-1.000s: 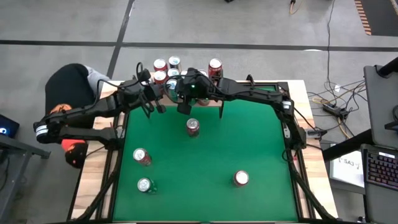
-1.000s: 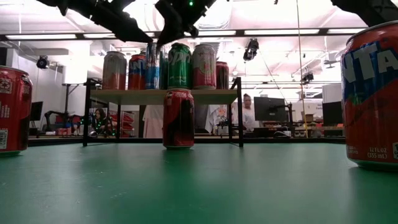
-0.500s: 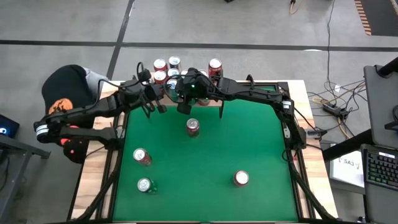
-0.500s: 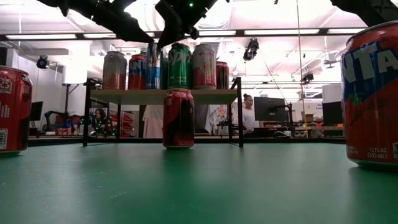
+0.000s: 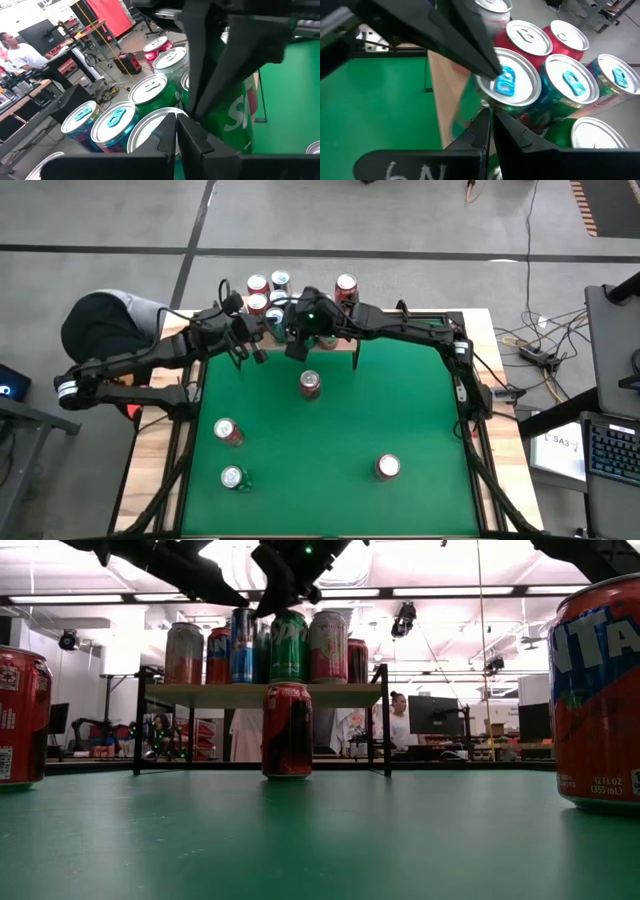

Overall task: Place canned beverage on shelf
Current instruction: Put the red can on the shelf

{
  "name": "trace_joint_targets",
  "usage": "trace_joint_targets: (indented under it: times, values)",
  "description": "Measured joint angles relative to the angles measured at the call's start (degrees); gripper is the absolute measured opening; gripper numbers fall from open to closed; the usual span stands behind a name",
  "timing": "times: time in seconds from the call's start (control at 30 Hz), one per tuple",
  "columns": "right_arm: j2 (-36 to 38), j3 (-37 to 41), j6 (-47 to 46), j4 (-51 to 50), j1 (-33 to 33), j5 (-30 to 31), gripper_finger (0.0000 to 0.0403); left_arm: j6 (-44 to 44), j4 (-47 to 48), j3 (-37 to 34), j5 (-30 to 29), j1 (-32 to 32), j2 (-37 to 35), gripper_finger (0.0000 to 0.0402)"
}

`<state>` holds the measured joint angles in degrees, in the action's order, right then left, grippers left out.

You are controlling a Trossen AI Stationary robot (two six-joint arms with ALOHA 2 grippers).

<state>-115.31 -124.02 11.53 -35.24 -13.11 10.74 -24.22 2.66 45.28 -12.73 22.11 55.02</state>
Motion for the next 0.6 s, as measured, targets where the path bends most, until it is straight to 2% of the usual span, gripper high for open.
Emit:
trace_joint_targets:
  times: [0.3,0.6]
  values:
    - [0.2,-0.1,0.0,-0.3,-0.2,1.5,0.0012,1.3,0.3,-0.1,0.0,0.0,-0.8,0.0]
    - [2.4,-0.1,-2.6,-2.2,0.7,1.4,0.0012,1.3,0.8,-0.2,0.0,0.0,-5.4,0.0]
